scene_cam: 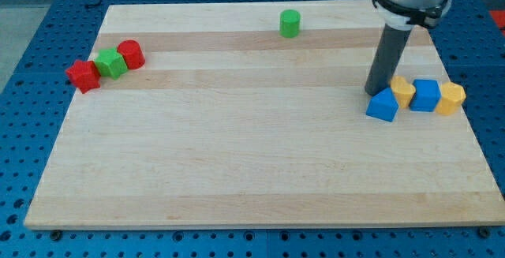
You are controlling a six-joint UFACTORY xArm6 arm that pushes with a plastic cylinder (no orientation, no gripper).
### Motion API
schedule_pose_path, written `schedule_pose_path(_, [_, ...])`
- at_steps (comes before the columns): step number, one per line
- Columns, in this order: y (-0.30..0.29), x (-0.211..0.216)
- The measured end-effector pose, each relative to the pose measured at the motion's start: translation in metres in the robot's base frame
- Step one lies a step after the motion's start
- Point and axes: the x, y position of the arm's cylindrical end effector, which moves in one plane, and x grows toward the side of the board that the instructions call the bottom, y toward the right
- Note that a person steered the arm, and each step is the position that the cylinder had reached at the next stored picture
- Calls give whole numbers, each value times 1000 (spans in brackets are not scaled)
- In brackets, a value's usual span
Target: Point your arm at the green circle
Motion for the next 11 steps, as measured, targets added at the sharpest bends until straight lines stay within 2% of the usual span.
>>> schedule_pose_path(2, [-13,-25])
schedule_pose_path(4, [-9,-83])
schedule_pose_path(7, [-41,-162])
schedule_pose_path(11, [-124,-168])
